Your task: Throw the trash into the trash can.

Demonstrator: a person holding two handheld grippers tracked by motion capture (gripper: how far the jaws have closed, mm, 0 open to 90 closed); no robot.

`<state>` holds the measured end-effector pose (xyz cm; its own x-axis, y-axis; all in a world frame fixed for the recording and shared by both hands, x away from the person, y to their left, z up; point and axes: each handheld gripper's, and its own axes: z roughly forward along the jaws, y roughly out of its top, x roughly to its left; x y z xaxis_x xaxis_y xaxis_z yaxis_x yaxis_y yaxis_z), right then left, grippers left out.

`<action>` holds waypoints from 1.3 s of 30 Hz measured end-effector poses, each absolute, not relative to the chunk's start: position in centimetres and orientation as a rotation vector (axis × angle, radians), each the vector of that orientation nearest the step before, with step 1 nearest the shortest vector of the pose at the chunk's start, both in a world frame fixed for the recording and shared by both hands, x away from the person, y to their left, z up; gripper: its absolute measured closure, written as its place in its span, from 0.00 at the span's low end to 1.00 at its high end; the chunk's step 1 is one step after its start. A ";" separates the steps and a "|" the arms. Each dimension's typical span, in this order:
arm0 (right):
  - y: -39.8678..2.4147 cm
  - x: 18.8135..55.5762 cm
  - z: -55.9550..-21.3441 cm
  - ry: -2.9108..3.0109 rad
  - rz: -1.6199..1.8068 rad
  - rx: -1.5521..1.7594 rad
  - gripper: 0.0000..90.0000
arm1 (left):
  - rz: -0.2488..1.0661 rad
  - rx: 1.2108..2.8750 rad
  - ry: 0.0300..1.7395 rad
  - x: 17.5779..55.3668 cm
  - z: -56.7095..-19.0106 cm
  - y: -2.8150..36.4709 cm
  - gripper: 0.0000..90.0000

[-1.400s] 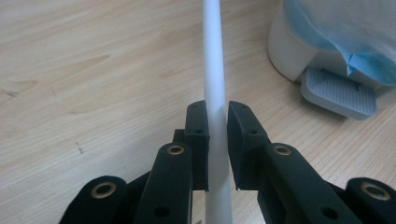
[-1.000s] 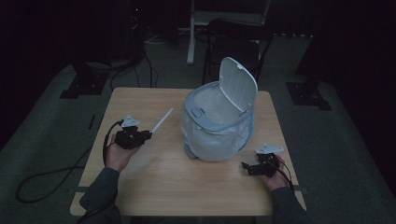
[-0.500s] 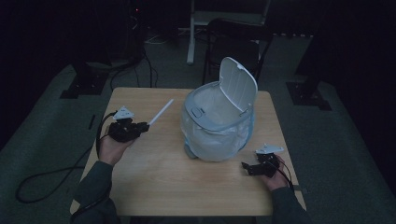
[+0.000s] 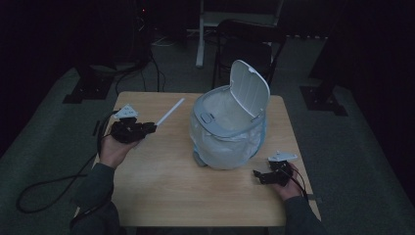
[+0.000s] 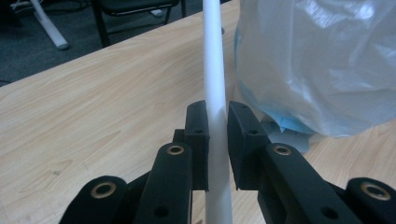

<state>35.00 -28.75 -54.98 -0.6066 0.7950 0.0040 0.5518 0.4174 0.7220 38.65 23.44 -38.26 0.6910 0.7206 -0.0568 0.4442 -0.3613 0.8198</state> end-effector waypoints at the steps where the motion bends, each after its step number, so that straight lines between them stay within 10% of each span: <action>1: -28.8 35.0 -55.0 2.338 1.001 1.160 0.13 | 0.395 2.017 0.889 38.7 -38.1 23.4 0.89; 39: -28.8 35.0 -55.0 2.338 1.001 1.160 0.13 | 0.383 2.028 0.732 39.2 -32.8 21.5 0.89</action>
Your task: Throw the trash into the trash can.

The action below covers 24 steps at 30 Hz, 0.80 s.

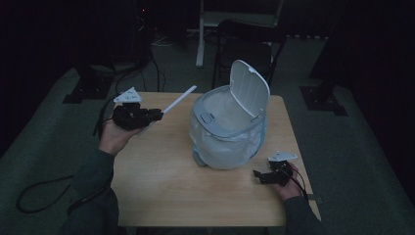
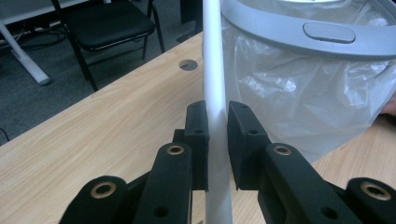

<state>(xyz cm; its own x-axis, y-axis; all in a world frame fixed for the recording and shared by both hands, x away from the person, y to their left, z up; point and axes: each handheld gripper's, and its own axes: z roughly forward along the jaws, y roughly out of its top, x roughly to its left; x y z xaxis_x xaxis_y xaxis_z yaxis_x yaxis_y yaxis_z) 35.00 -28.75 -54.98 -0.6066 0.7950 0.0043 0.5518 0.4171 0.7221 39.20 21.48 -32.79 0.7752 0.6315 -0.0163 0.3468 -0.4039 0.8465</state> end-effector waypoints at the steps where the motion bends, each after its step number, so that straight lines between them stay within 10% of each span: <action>1: -28.8 35.0 -55.0 2.338 1.001 1.160 0.13 | 0.381 2.029 0.726 39.2 -32.7 21.3 0.89; 24: -28.8 35.0 -55.0 2.339 0.999 1.160 0.13 | 0.372 2.047 0.646 39.7 -30.9 18.8 0.89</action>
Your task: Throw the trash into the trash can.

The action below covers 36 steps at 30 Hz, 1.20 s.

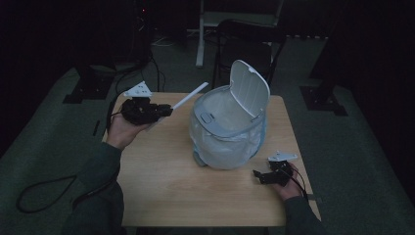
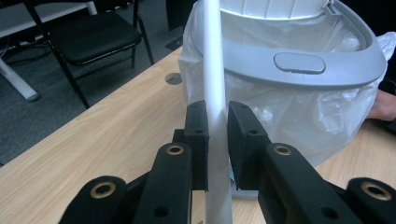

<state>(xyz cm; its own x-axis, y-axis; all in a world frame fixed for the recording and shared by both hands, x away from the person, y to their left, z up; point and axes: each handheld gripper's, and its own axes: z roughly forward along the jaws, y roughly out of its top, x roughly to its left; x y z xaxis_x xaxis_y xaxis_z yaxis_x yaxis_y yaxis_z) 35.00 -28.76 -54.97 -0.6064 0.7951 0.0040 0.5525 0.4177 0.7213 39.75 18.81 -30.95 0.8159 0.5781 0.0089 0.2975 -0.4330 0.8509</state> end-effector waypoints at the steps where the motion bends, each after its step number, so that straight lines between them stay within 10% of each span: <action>1: -28.8 35.0 -55.0 2.339 1.000 1.160 0.13 | 0.371 2.045 0.645 39.8 -30.9 18.7 0.89; 36: -28.8 35.0 -55.0 2.338 1.000 1.160 0.13 | 0.332 2.068 0.576 40.3 -30.2 16.6 0.89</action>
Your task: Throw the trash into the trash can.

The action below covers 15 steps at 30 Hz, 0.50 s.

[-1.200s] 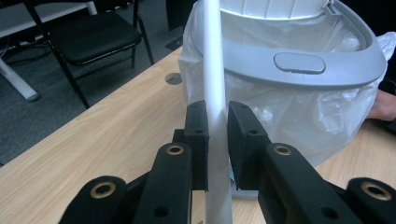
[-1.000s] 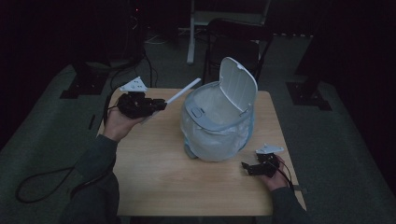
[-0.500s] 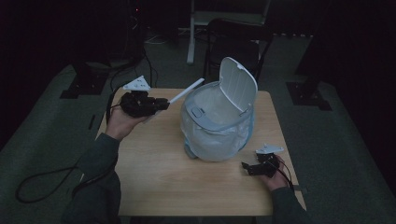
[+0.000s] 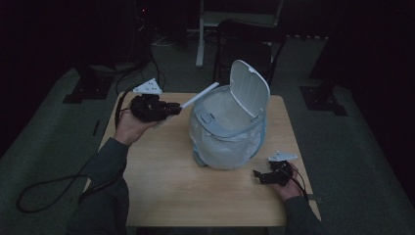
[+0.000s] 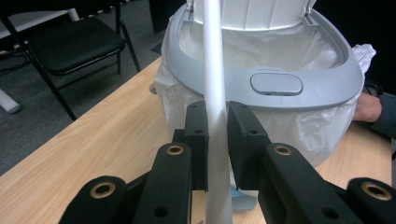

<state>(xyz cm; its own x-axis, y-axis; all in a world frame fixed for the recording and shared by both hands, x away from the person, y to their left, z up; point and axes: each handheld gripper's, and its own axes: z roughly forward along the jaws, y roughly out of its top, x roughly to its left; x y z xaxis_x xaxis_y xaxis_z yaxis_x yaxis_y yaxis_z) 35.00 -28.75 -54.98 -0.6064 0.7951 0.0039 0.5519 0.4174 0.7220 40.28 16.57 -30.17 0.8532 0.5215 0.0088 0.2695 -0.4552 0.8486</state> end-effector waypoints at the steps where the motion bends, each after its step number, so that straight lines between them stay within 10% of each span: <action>1: -28.8 35.0 -55.0 2.338 1.001 1.160 0.13 | 0.330 2.071 0.572 40.3 -30.1 16.5 0.89; 15: -28.8 35.0 -55.0 2.338 1.001 1.160 0.13 | 0.319 2.086 0.546 40.9 -29.7 15.1 0.89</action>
